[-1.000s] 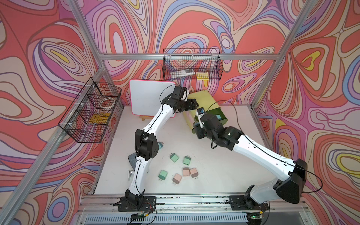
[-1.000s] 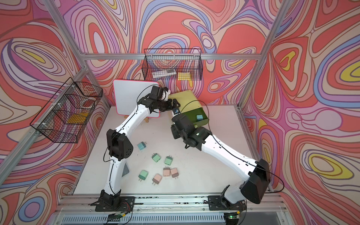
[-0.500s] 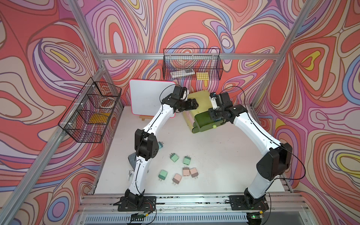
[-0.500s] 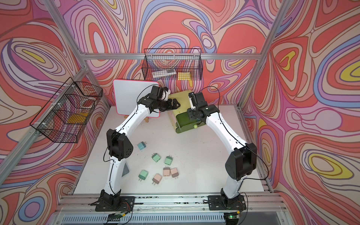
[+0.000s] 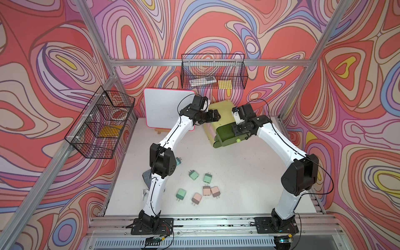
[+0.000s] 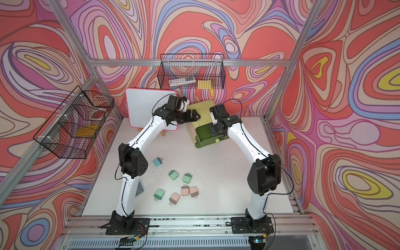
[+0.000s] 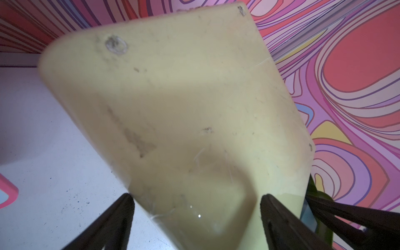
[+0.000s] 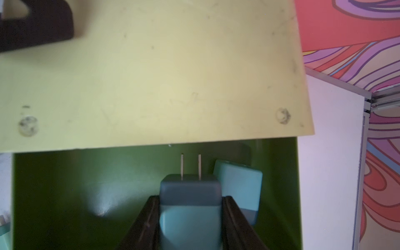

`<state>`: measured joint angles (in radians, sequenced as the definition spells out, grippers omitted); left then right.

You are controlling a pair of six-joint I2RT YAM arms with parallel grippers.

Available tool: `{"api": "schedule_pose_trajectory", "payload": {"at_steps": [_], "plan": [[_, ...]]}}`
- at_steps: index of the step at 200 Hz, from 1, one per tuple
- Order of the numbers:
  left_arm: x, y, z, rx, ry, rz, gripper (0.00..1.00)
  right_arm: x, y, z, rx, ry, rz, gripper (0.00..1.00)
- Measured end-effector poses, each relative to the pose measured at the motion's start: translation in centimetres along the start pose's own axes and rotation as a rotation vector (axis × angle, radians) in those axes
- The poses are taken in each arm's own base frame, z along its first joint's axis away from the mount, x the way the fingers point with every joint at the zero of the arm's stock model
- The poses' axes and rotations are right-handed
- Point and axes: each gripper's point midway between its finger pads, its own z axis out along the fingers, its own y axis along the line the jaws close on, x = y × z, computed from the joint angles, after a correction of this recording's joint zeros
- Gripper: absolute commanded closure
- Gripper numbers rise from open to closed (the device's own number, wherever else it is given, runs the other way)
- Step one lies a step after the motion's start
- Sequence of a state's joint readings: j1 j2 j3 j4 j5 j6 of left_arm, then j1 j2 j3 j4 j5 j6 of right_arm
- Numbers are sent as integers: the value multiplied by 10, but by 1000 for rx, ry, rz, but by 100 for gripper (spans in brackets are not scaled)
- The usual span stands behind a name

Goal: Place the plugs into the drawer by color
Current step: Place the plug in the drawer.

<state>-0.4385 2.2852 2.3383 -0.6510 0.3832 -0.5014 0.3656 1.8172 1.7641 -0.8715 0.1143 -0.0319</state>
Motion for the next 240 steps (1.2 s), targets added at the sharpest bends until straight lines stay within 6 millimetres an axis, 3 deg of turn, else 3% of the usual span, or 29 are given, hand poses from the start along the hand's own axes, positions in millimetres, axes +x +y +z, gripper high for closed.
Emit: {"api": "schedule_pose_trajectory", "payload": {"at_steps": [72, 144, 182, 197, 222, 240], "plan": [[0, 0, 0, 0, 1, 0, 10, 3, 0, 0, 1, 13, -4, 54], [0, 0, 0, 0, 1, 1, 9, 3, -4, 19, 9, 39, -11, 52], [0, 0, 0, 0, 1, 4, 9, 3, -4, 21, 11, 42, -22, 37], [0, 0, 0, 0, 1, 5, 9, 3, -5, 21, 14, 43, -26, 36], [0, 0, 0, 0, 1, 5, 9, 1, -4, 16, 8, 33, -21, 35], [0, 0, 0, 0, 1, 6, 10, -7, 1, -3, -30, -15, -8, 35]]}}
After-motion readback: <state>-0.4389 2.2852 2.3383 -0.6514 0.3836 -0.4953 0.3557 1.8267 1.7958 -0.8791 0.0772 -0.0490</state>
